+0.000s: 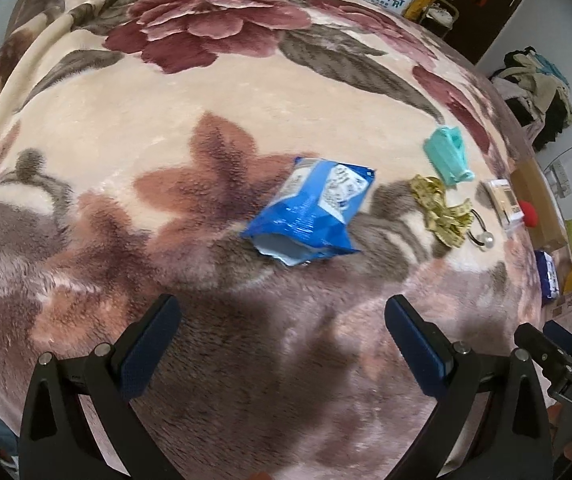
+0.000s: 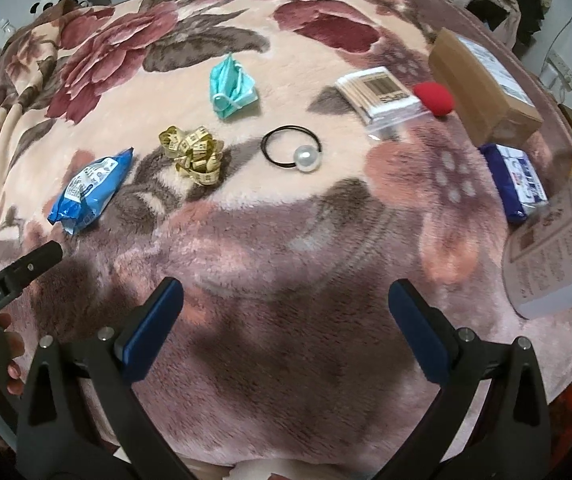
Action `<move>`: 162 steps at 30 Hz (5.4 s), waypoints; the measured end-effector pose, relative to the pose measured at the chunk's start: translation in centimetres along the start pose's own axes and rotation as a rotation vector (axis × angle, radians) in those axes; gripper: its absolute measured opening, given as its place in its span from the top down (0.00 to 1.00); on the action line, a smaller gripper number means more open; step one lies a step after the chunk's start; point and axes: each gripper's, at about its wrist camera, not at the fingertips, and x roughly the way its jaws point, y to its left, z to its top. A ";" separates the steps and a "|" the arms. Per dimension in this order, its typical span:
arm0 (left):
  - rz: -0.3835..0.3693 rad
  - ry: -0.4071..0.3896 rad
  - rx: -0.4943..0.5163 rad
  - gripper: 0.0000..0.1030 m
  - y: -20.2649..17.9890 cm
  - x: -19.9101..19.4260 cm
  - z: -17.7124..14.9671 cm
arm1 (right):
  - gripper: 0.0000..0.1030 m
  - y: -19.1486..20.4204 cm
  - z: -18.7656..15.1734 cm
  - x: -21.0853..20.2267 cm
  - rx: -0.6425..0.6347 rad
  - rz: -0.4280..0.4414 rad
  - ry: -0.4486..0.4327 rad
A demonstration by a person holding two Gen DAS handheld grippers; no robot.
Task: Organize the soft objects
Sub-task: 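Grasp the blue snack packet with the left tool while the right tool grasps the yellow tape measure, then lift the snack packet and tape measure and carry both over the orange basket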
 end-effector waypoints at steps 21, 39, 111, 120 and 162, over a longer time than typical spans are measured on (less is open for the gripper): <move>0.024 0.080 0.066 0.10 -1.6 5.9 7.1 | 0.00 4.3 6.6 5.4 -0.111 0.102 -0.028; -0.021 0.080 0.083 0.55 -4.0 5.2 4.9 | 0.62 3.0 5.3 5.7 -0.108 0.250 -0.012; -0.116 -0.023 0.368 0.55 -27.6 -6.8 -2.7 | 0.62 -16.1 -0.9 -11.7 0.191 0.195 -0.257; -0.139 -0.038 0.404 0.55 -31.1 -7.8 -2.6 | 0.62 -18.9 -0.8 -13.2 0.221 0.175 -0.292; -0.340 0.024 0.606 0.54 -51.4 -6.8 -5.9 | 0.61 -35.3 -3.7 -16.1 0.481 -0.001 -0.352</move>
